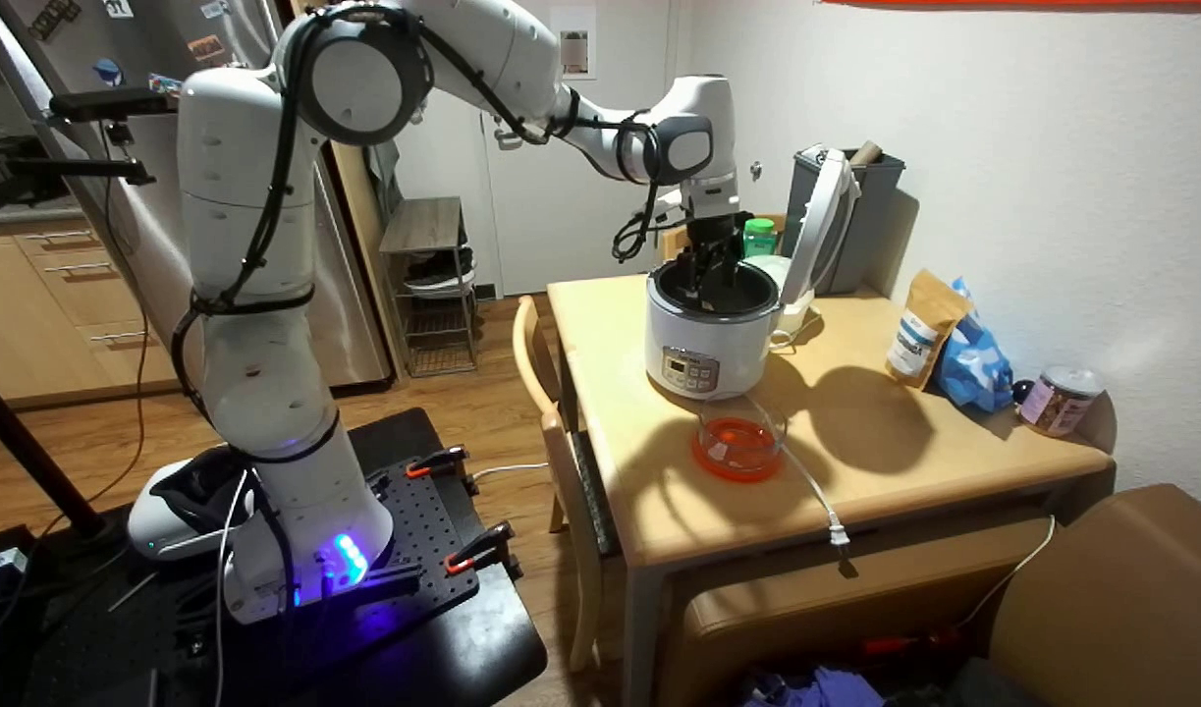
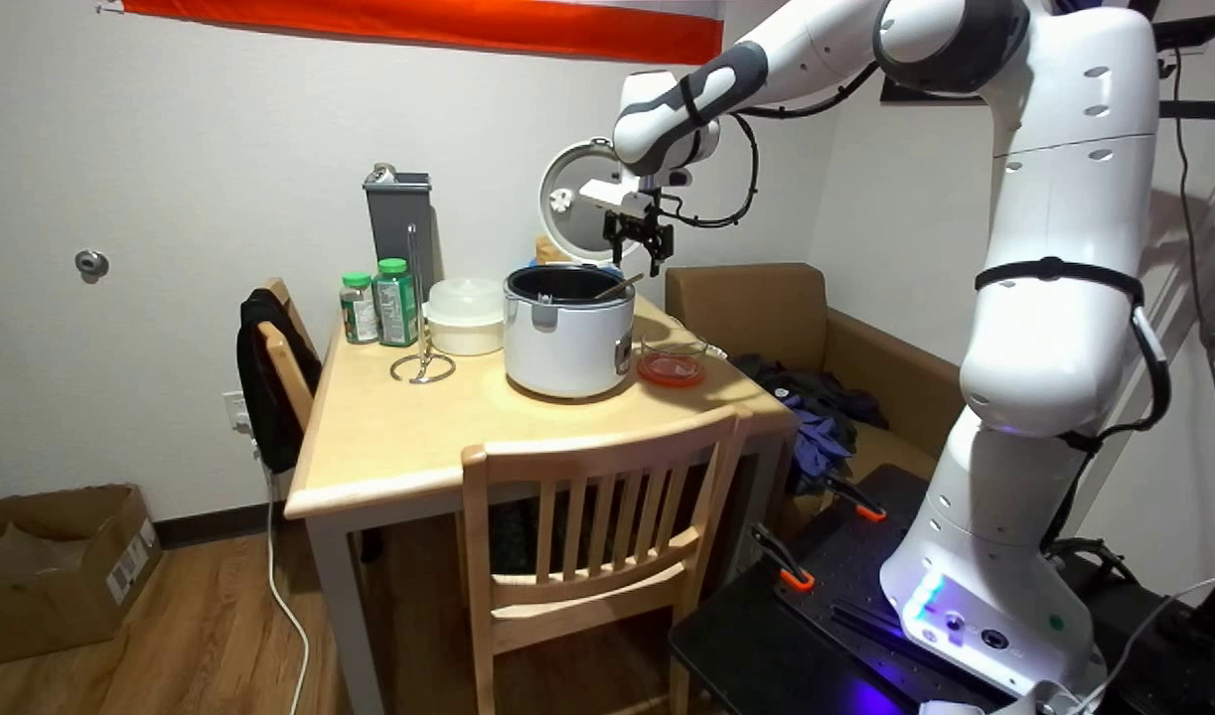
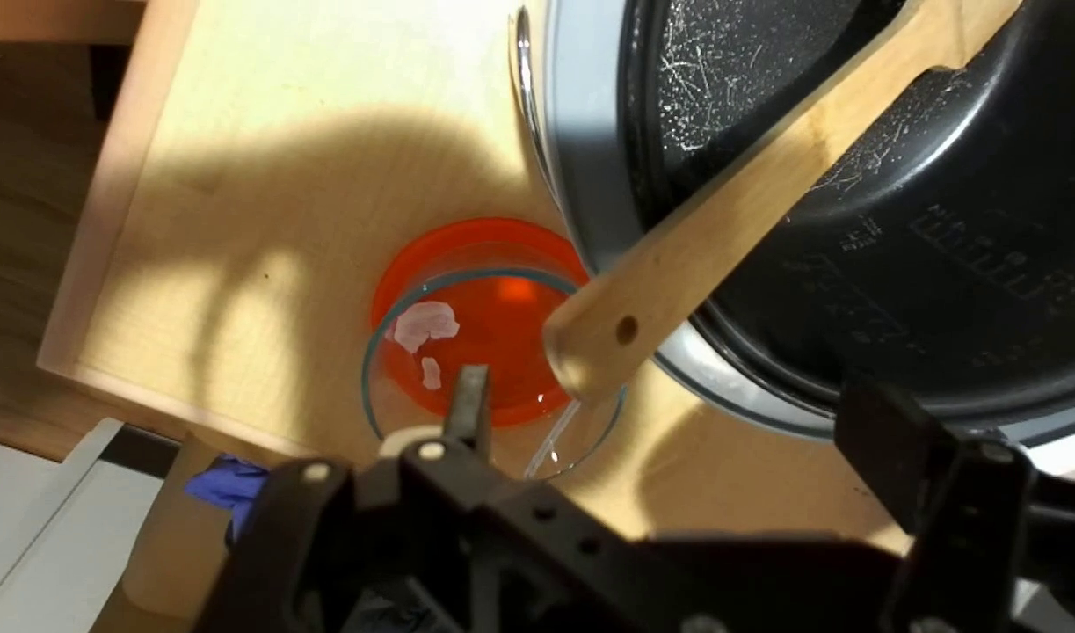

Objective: Remove the wooden spatula from the rice cooker

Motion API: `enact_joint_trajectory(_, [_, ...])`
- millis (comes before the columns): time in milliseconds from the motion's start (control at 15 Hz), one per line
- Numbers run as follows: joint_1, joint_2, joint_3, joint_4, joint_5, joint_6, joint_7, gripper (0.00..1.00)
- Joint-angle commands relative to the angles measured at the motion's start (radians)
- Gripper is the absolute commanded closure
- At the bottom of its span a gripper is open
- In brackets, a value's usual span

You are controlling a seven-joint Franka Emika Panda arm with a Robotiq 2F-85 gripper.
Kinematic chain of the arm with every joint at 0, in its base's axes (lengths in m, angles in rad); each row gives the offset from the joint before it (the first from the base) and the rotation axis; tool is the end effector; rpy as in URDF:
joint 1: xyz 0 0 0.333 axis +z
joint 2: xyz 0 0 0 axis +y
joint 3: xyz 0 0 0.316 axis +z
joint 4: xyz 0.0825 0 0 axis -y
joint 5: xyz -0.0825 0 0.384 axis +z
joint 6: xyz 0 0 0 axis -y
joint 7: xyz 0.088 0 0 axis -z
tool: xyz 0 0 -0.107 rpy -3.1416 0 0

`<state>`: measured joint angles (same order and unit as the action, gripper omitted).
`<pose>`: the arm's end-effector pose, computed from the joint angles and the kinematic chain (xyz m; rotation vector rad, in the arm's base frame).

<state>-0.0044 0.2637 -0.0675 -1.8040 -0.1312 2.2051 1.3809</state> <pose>0.6391 -0.0476 0.4128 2.3997 -1.9780 0.2916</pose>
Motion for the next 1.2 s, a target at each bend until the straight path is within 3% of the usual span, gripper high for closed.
enact_joint_trajectory(0, [0.003, -0.002, -0.013, -0.011, 0.027, 0.018, -0.005, 0.00])
enact_joint_trajectory(400, [0.009, 0.017, -0.011, 0.002, 0.039, 0.014, -0.012, 0.00])
enact_joint_trajectory(467, [0.008, 0.020, -0.009, 0.002, 0.045, 0.017, -0.019, 0.18])
enact_joint_trajectory(933, [0.005, 0.019, -0.017, -0.007, 0.044, 0.055, -0.013, 0.73])
enact_joint_trajectory(1133, [-0.003, 0.002, -0.030, -0.009, 0.047, 0.085, -0.001, 0.91])
